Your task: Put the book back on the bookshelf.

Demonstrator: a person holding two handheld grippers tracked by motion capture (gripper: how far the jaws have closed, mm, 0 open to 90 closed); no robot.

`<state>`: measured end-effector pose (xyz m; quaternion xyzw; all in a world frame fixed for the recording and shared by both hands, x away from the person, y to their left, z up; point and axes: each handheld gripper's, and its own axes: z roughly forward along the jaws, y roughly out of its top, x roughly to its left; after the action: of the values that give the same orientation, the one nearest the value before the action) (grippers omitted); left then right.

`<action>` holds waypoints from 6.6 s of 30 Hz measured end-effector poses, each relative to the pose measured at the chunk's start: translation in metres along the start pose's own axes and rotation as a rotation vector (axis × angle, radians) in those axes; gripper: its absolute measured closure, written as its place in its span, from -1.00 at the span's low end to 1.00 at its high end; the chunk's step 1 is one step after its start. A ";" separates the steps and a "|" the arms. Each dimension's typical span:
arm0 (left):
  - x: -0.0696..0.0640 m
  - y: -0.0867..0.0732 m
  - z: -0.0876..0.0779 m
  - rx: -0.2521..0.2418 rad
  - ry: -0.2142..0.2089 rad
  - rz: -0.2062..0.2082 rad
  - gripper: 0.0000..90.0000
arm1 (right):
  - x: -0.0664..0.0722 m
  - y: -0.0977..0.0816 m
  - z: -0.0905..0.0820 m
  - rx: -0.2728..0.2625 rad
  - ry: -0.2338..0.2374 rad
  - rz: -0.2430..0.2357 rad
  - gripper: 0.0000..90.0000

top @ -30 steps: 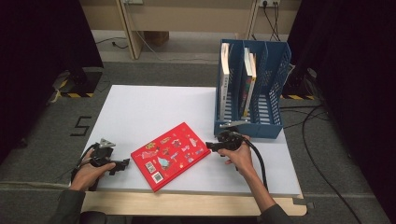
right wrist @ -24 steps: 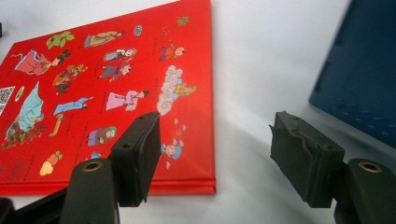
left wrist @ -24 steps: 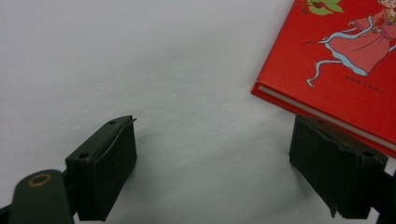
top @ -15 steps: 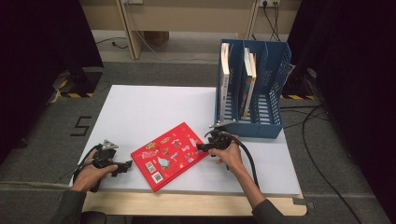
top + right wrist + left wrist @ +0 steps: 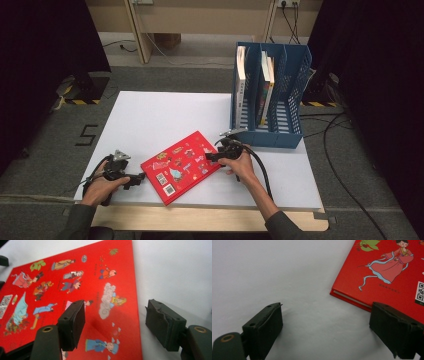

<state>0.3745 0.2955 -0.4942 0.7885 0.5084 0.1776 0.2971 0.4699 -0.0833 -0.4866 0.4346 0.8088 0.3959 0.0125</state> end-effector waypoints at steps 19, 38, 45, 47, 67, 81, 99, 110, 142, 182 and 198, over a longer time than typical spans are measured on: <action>-0.006 0.001 0.001 -0.009 0.002 -0.014 -0.77 | -0.003 0.007 -0.006 -0.044 0.053 0.171 -0.26; -0.008 0.001 0.003 -0.024 -0.019 -0.015 -0.83 | 0.075 0.081 -0.056 0.015 0.234 -0.061 0.31; -0.008 0.001 0.004 -0.030 -0.020 -0.018 -0.86 | 0.083 0.091 -0.066 0.060 0.207 -0.114 0.47; -0.009 0.002 0.005 -0.029 -0.018 -0.016 -0.86 | 0.081 0.090 -0.067 0.062 0.218 -0.112 0.49; -0.005 0.001 0.004 -0.050 -0.018 -0.013 -0.69 | 0.083 0.106 -0.104 0.051 0.184 -0.162 0.64; -0.004 0.001 0.004 -0.054 -0.024 -0.010 -0.71 | 0.083 0.116 -0.148 -0.001 0.062 -0.237 0.77; -0.004 0.001 0.005 -0.052 -0.029 -0.008 -0.76 | 0.076 0.104 -0.212 -0.007 -0.062 -0.267 0.78; -0.005 0.001 0.006 -0.050 -0.033 -0.008 -0.79 | 0.070 0.086 -0.259 -0.032 -0.096 -0.246 0.77; -0.006 0.003 0.007 -0.039 -0.039 -0.002 -0.87 | 0.019 0.063 -0.369 -0.165 -0.316 -0.094 0.78; -0.006 0.002 0.008 -0.039 -0.042 0.002 -0.90 | -0.081 0.156 -0.327 -0.257 -0.556 0.116 0.78; -0.007 0.002 0.009 -0.036 -0.037 0.022 -0.93 | -0.107 0.181 -0.294 -0.273 -0.588 0.178 0.78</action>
<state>0.3779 0.2858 -0.4993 0.7916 0.4909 0.1754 0.3189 0.5550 -0.2884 -0.2017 0.5935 0.6690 0.3578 0.2686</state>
